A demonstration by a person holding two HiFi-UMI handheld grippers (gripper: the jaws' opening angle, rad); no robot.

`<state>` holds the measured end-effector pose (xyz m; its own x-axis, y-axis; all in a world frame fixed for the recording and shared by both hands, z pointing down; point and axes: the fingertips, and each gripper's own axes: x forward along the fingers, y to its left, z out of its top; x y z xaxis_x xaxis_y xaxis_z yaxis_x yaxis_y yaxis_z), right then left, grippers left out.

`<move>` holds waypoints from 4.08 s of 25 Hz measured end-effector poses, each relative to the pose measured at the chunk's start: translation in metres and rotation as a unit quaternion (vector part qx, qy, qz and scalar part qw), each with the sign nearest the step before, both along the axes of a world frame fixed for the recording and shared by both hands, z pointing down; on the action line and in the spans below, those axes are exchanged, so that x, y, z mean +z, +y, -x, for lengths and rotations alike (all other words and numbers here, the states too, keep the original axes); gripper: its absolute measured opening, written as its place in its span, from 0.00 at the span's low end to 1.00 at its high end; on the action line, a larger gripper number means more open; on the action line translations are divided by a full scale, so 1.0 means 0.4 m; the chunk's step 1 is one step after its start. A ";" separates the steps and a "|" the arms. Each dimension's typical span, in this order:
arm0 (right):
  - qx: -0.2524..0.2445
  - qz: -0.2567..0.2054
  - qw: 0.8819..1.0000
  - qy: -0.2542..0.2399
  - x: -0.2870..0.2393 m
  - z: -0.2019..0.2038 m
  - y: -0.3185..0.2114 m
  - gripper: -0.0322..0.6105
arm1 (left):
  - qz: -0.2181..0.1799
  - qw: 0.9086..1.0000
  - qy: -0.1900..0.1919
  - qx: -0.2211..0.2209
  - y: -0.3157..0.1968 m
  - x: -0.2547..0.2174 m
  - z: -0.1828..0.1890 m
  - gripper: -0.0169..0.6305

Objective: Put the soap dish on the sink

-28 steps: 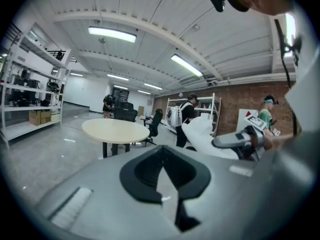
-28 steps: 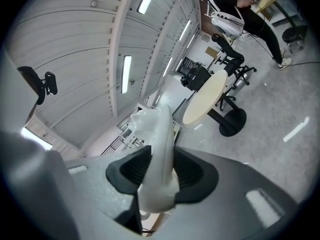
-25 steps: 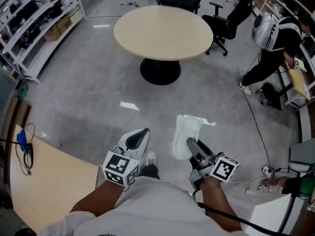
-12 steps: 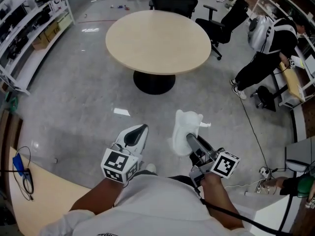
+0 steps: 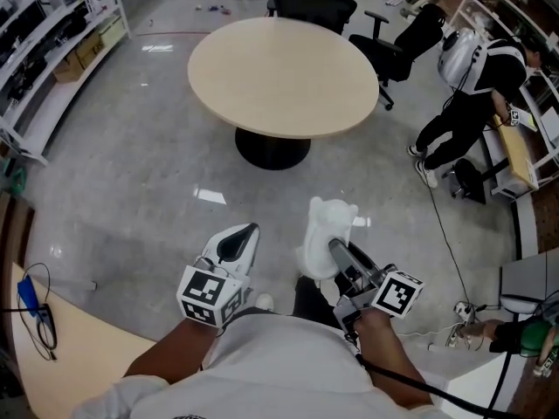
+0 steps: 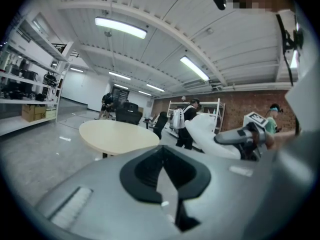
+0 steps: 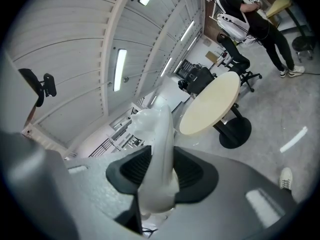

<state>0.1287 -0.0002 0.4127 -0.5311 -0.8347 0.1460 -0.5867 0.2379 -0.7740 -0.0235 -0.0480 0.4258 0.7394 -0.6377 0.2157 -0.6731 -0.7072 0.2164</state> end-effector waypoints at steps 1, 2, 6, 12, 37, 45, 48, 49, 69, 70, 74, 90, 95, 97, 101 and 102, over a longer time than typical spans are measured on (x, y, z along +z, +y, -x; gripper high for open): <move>-0.001 0.000 1.000 -0.001 -0.001 0.001 -0.005 0.27 | 0.001 1.000 0.000 -0.002 -0.002 0.002 0.002 0.04; -0.002 0.001 1.000 -0.003 -0.001 0.003 -0.009 0.27 | 0.001 1.000 -0.001 -0.003 -0.003 0.004 0.002 0.04; -0.011 -0.003 1.000 -0.003 0.005 -0.001 -0.035 0.27 | 0.000 1.000 -0.004 -0.011 -0.010 0.010 0.001 0.04; -0.024 0.006 0.999 -0.026 0.021 0.000 -0.121 0.27 | 0.004 0.999 -0.011 -0.035 -0.065 0.011 0.008 0.04; -0.073 -0.009 0.996 -0.049 0.007 -0.244 -0.448 0.27 | -0.005 0.997 -0.026 -0.073 -0.364 -0.034 -0.254 0.04; -0.096 -0.008 0.994 -0.059 0.023 -0.296 -0.518 0.27 | -0.008 0.995 -0.033 -0.090 -0.410 -0.036 -0.324 0.04; -0.098 -0.001 0.993 -0.064 0.038 -0.306 -0.525 0.27 | -0.009 0.995 -0.046 -0.091 -0.414 -0.029 -0.328 0.04; -0.100 0.001 0.993 -0.063 0.043 -0.307 -0.527 0.27 | -0.008 0.994 -0.048 -0.094 -0.418 -0.028 -0.325 0.04; -0.099 0.012 0.994 -0.052 0.074 -0.293 -0.682 0.27 | 0.000 0.993 -0.046 -0.109 -0.591 0.003 -0.278 0.04; -0.098 0.015 0.994 -0.051 0.078 -0.289 -0.693 0.27 | 0.002 0.993 -0.046 -0.107 -0.603 0.006 -0.274 0.04; -0.094 0.030 0.994 -0.045 0.093 -0.277 -0.737 0.27 | 0.006 0.994 -0.048 -0.102 -0.659 0.009 -0.260 0.04; -0.038 0.040 0.998 -0.038 0.071 -0.196 -0.946 0.27 | 0.005 0.999 -0.037 -0.036 -0.911 -0.008 -0.199 0.04; -0.015 0.045 0.998 -0.028 0.087 -0.175 -0.996 0.27 | 0.001 0.999 -0.033 -0.018 -0.980 0.000 -0.160 0.04; -0.013 0.043 0.999 -0.028 0.090 -0.158 -1.018 0.27 | -0.002 0.999 -0.033 -0.009 -1.002 0.001 -0.143 0.04; -0.005 0.055 0.997 -0.044 0.107 -0.141 -1.066 0.27 | 0.010 0.999 -0.034 0.003 -1.038 0.019 -0.121 0.04; -0.004 0.063 0.997 -0.049 0.116 -0.141 -1.075 0.27 | 0.022 0.999 -0.030 0.005 -1.041 0.028 -0.119 0.04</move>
<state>0.1850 -0.4303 0.4591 -0.5539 -0.8092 0.1959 -0.5047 0.1392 -0.8520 0.0243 -0.4645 0.4369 0.7312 -0.6187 0.2872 -0.6780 -0.7055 0.2065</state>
